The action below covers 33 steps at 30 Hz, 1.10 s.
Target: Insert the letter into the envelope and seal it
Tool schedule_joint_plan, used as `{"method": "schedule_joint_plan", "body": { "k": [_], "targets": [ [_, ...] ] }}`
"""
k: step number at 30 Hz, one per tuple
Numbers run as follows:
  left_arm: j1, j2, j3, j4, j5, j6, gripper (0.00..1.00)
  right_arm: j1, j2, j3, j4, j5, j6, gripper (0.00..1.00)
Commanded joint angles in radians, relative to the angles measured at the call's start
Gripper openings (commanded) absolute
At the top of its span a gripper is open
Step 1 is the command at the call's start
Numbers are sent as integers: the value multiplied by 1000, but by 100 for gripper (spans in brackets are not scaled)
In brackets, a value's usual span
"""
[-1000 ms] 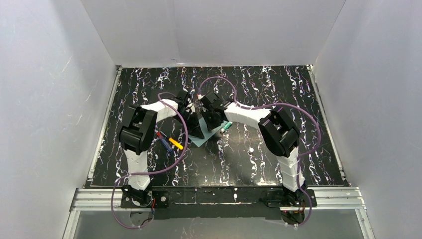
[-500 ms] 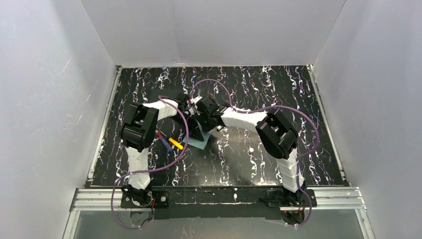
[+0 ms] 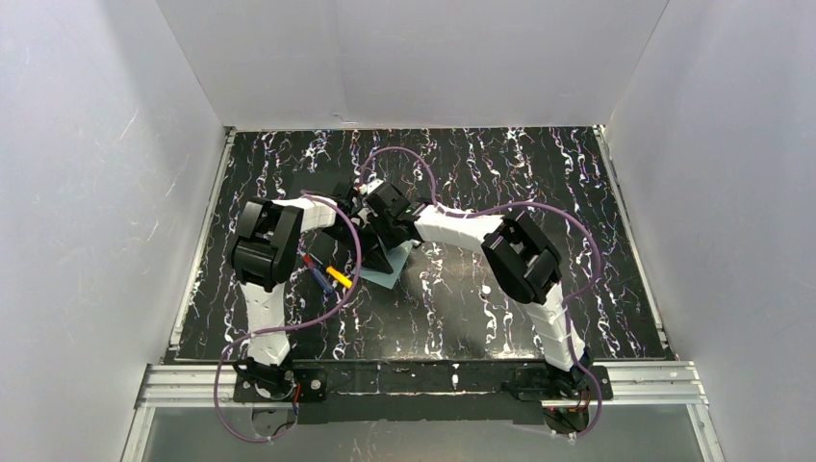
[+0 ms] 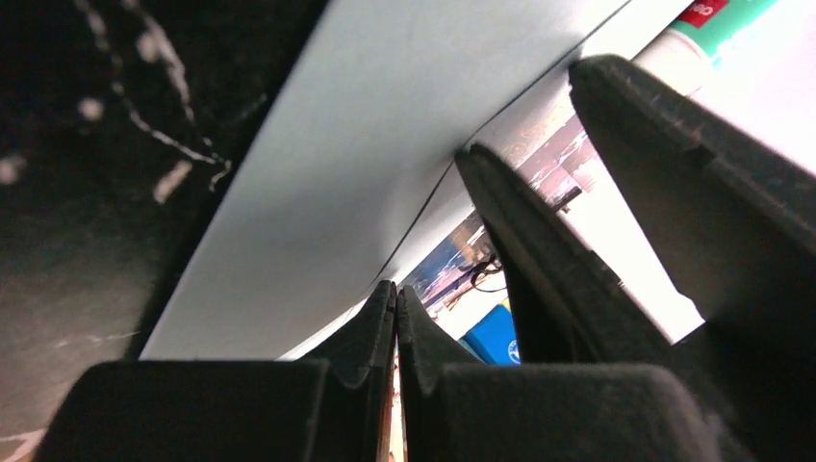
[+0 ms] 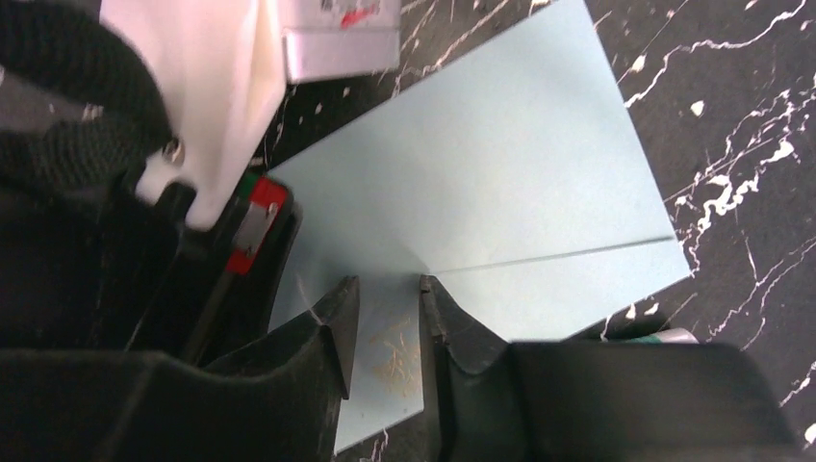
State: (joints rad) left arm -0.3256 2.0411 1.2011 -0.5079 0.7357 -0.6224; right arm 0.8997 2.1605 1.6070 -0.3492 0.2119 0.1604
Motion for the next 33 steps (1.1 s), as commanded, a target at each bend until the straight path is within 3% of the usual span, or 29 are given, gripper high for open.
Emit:
{"method": "schedule_joint_plan", "body": {
  "k": [1,6,13,21,26,33],
  "targets": [
    [22,52,-72,-45,-77,32,0,-13,108,23,-88,108,26,34],
    [35,49,-88,-32,-67,29,0,-20,89,-7,-89,114,50,21],
    [50,57,-94,-23,-56,27,0,-67,52,-58,-45,65,47,22],
    [57,58,-90,-24,-53,32,0,-151,41,13,-43,18,47,23],
    [58,63,-73,-24,-49,29,0,-129,-28,31,-17,-73,31,24],
    [58,66,-68,-24,-49,26,0,-43,-47,40,-52,-67,16,21]
  ]
}}
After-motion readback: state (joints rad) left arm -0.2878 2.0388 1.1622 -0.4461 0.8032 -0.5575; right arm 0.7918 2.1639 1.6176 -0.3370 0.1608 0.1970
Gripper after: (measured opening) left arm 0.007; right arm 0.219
